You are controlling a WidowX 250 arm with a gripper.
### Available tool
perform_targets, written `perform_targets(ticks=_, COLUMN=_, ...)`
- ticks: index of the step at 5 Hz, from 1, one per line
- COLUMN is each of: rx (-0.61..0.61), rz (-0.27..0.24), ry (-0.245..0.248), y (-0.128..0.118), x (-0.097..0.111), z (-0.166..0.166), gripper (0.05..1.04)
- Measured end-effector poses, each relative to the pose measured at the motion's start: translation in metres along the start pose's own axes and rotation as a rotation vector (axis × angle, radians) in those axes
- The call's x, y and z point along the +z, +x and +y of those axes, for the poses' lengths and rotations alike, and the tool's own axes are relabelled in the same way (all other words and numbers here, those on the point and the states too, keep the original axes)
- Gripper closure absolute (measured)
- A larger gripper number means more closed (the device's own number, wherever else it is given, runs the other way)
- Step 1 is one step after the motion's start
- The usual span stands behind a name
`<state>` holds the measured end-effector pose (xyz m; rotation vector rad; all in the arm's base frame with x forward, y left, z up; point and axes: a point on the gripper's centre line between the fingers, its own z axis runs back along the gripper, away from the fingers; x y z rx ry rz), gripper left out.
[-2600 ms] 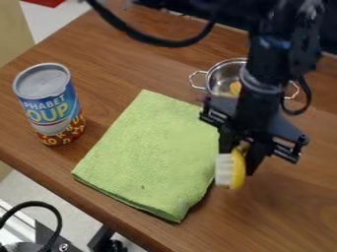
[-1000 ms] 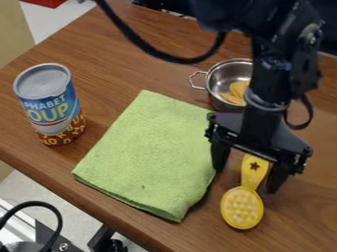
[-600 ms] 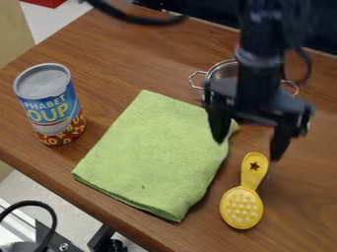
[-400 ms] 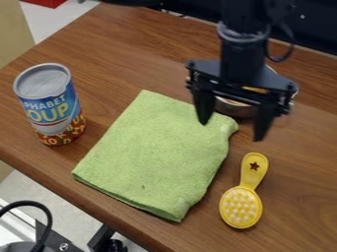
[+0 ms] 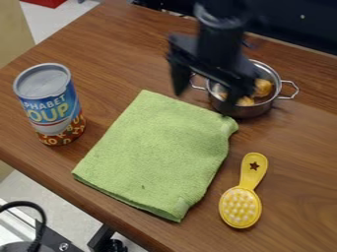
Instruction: Moved the yellow brush from the silver pot to the right side of the mint green cloth .
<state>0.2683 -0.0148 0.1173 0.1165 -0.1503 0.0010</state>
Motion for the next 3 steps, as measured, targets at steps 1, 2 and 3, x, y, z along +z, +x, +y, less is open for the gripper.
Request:
perform_targets(ticks=1, rx=0.043, rz=-0.042, ry=0.02, y=0.016, x=0.002, z=0.044, gripper=0.083)
perform_targets(ticks=2, rx=0.134, rz=-0.037, ry=0.024, y=0.034, x=-0.011, z=0.083, gripper=0.083)
perform_targets(ticks=3, rx=0.199, rz=-0.075, ry=0.073, y=0.051, x=-0.022, z=0.112, gripper=0.083)
